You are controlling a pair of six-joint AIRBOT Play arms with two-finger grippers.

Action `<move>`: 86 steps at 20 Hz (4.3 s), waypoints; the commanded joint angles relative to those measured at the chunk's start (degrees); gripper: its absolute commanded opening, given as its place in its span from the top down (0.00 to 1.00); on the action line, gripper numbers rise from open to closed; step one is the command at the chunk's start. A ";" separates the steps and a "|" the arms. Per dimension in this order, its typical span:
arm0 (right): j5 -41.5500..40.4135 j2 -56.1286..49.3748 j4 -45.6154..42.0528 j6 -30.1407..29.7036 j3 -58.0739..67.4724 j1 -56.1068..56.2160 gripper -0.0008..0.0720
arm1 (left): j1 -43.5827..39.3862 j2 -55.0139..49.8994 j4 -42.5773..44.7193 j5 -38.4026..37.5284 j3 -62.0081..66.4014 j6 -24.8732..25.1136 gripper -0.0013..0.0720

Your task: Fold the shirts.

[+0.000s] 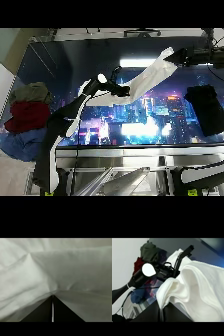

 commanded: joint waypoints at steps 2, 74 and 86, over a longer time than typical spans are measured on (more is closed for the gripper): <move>-1.73 0.07 2.47 0.02 0.07 2.97 0.97 | 0.13 0.85 -3.98 -1.66 1.66 -0.04 0.97; -13.29 10.38 -36.37 43.28 2.03 -25.27 0.97 | 38.73 45.27 -4.22 -17.05 -17.20 9.46 0.96; -6.62 21.92 -64.61 38.51 -33.20 -36.15 0.97 | 38.60 45.24 -4.20 -21.44 -17.20 9.46 0.96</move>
